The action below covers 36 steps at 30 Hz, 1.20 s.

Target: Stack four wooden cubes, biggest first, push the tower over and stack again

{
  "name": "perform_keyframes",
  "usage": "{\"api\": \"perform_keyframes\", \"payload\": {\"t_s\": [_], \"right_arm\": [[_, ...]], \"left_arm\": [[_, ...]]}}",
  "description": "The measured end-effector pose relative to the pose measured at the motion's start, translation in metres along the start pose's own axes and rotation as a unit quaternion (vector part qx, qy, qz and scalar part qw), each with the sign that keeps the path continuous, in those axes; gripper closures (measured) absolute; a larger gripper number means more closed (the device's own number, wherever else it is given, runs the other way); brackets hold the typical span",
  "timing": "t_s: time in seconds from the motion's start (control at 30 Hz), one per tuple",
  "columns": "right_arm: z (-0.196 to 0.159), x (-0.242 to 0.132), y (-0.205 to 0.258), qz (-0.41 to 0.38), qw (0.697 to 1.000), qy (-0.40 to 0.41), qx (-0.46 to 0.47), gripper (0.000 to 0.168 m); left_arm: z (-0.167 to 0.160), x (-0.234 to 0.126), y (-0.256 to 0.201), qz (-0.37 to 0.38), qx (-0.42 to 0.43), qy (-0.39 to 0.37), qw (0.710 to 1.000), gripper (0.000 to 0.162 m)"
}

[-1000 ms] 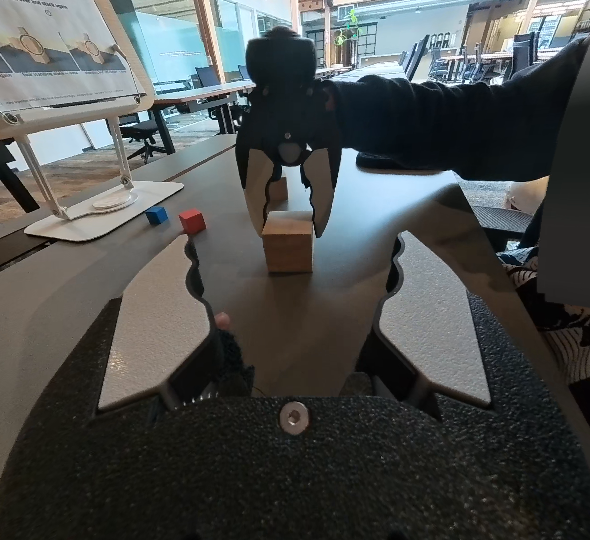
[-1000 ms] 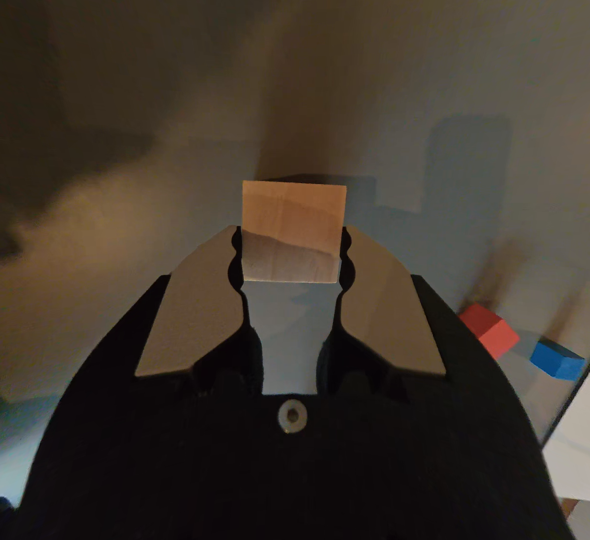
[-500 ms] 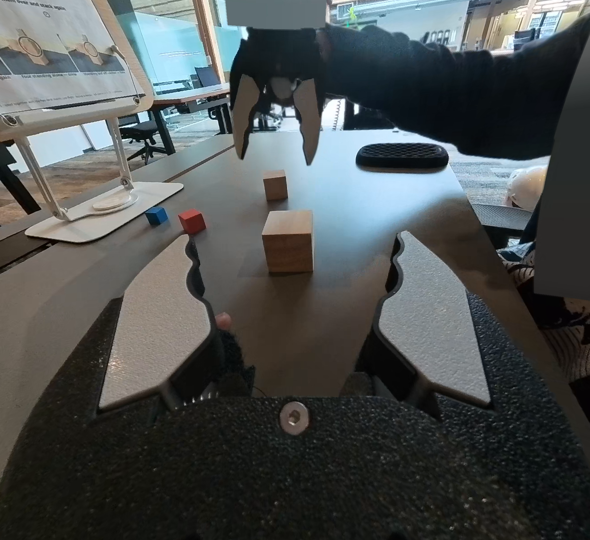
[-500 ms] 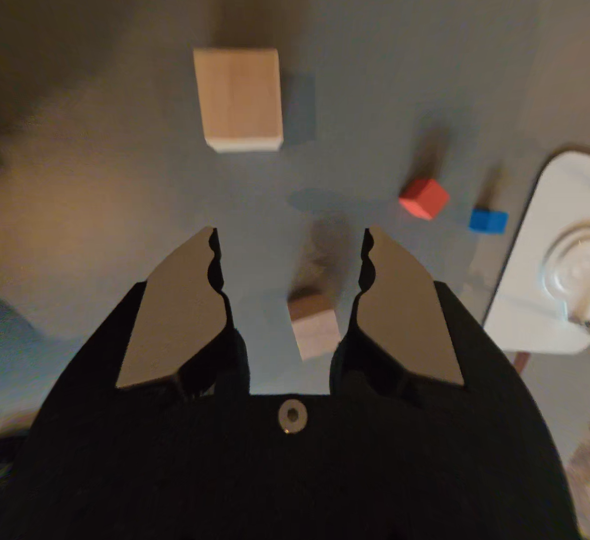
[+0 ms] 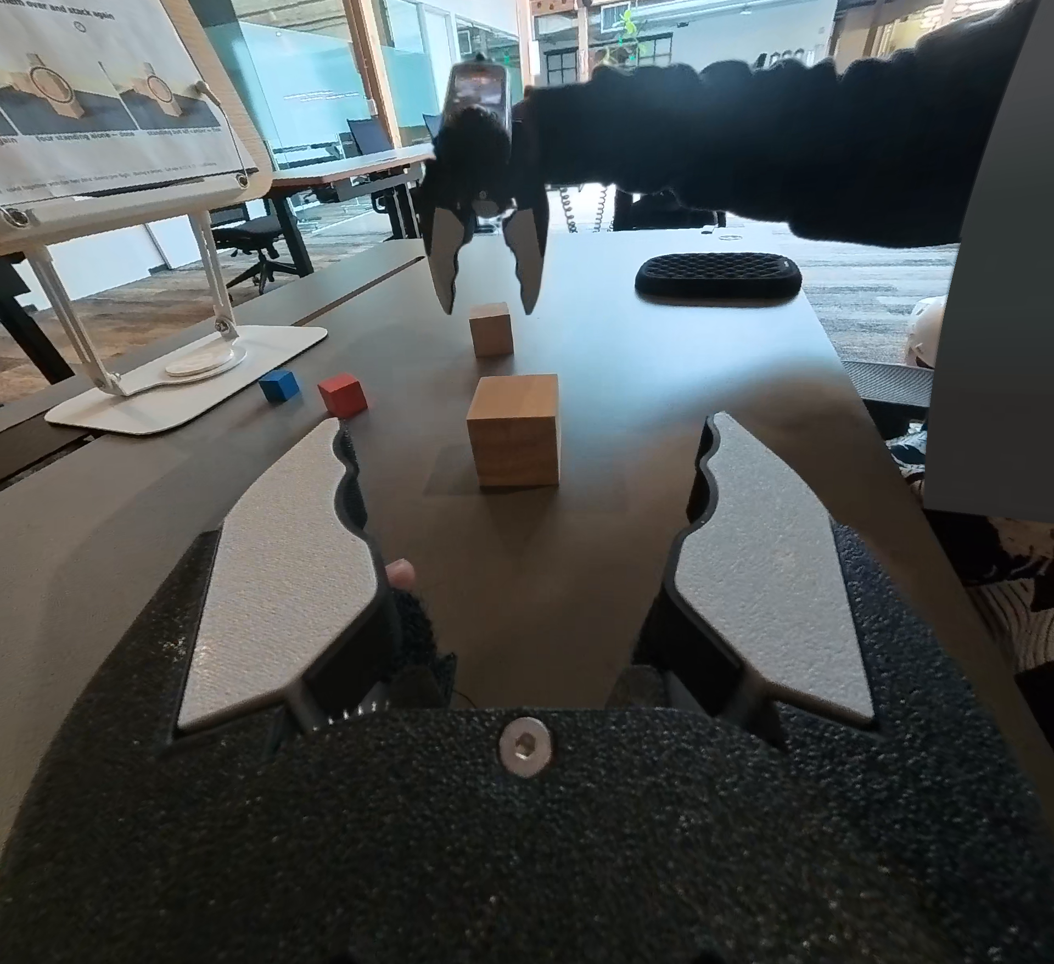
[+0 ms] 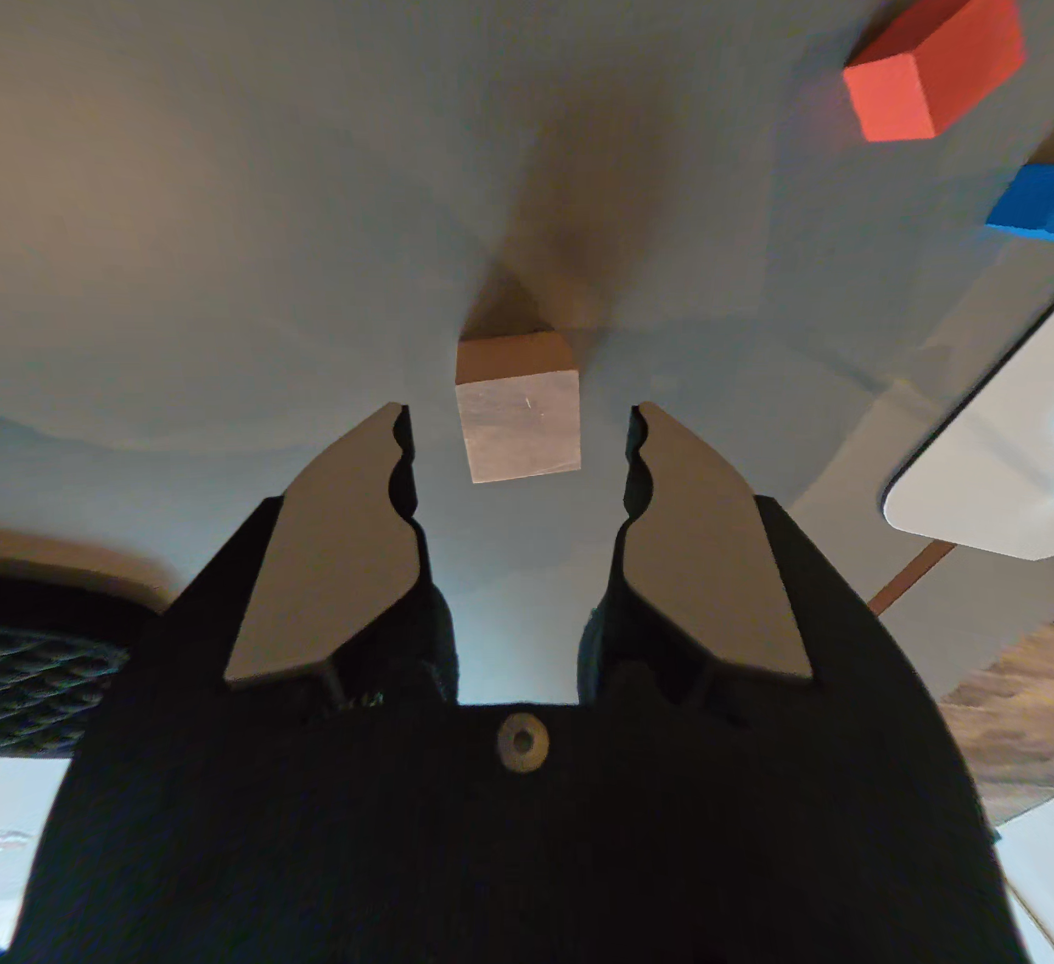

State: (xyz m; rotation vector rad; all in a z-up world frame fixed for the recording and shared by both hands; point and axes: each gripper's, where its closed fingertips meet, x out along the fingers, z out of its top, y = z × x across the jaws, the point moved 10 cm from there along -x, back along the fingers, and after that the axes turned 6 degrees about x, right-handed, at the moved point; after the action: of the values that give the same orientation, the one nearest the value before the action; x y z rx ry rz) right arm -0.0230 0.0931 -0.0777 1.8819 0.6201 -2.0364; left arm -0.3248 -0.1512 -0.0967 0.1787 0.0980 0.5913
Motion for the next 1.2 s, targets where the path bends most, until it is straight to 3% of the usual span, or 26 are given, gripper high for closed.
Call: {"api": "perform_keyframes", "payload": {"t_s": [0.13,0.27,0.4,0.53,0.77,0.97,1.2], "right_arm": [[-0.004,0.008,-0.002,0.004,1.0,0.002,-0.005,0.103],[-0.008,0.011,0.0,0.009,1.0,0.001,-0.019,0.126],[-0.001,-0.003,0.002,-0.002,1.0,-0.013,-0.017,0.126],[0.031,-0.036,0.008,0.01,1.0,-0.026,0.013,0.126],[0.12,-0.076,0.024,0.019,0.999,-0.033,0.036,0.126],[0.171,-0.067,0.036,-0.001,1.0,-0.011,0.024,0.126],[0.179,-0.047,0.038,0.011,1.0,-0.003,0.02,0.126]], "left_arm": [[0.0,0.0,0.0,0.001,-0.002,-0.001,1.0,0.05],[0.0,0.0,0.0,0.0,-0.003,0.0,1.0,0.05],[0.0,0.0,0.0,0.0,-0.003,0.0,1.0,0.05],[0.0,0.0,0.001,0.001,-0.004,0.0,1.0,0.051],[0.0,0.0,0.0,0.003,-0.002,-0.001,1.0,0.052],[0.0,0.0,0.0,0.005,-0.003,0.0,1.0,0.052],[0.001,0.0,0.001,0.006,-0.002,-0.001,1.0,0.052]]}}
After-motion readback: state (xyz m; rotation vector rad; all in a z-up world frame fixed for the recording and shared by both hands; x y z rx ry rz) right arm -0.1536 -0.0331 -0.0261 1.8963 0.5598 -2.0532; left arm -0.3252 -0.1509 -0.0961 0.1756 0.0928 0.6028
